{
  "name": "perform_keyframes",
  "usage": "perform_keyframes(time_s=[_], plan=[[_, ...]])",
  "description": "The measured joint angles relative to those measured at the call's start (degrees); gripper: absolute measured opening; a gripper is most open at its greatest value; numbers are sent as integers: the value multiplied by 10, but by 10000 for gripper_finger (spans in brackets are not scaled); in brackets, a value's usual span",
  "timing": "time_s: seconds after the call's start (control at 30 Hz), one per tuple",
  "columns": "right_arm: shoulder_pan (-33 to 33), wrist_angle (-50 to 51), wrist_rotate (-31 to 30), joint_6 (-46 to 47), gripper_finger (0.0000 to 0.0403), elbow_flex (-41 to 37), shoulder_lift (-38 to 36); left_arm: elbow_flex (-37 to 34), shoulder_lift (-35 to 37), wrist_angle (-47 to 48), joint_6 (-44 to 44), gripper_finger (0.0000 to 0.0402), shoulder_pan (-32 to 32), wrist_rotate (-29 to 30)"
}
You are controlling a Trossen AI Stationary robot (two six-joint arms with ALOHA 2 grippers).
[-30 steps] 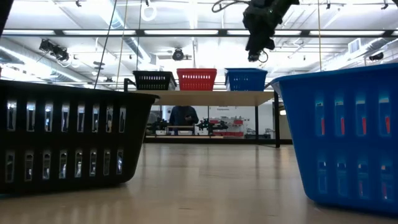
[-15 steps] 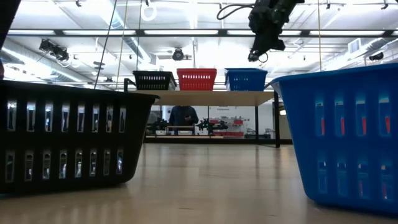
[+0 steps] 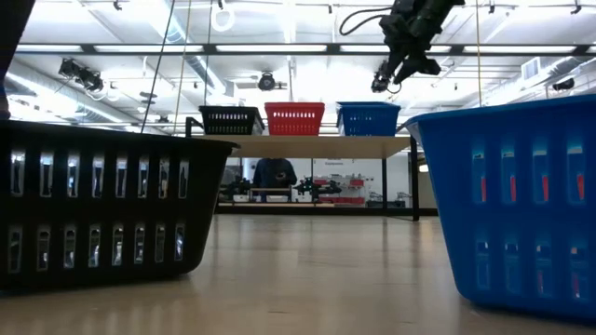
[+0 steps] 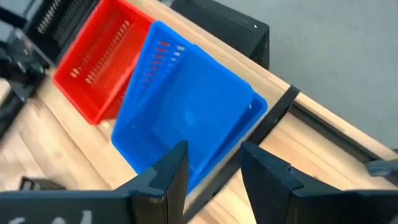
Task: Stack baskets on shelf by color
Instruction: Stack the right blue bin on the blue bin on the shelf
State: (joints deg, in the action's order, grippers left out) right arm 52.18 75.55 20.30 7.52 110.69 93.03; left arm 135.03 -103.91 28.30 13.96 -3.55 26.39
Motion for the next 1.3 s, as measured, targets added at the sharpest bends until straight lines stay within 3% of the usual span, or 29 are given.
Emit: perform_keyframes(time_s=[0.13,0.3,0.4,0.5,1.17,1.3], plan=[[-12,-18,-1,48,149,0,0,0,-2,3,-35,117,-45,-88],[-39,-38,-6,107,149,0,-2,0,0,10,-33,117,-118,-286],[-59,-54,-38,148,149,0,-2,0,7,19,-8,117,-156,-414],[-79,-64,-85,195,149,0,-2,0,12,44,5,117,-180,-479],[-109,-86,-153,200,149,0,3,0,21,85,-42,116,-212,-479],[-108,-79,-200,209,149,0,2,0,21,86,-39,116,-222,-479]])
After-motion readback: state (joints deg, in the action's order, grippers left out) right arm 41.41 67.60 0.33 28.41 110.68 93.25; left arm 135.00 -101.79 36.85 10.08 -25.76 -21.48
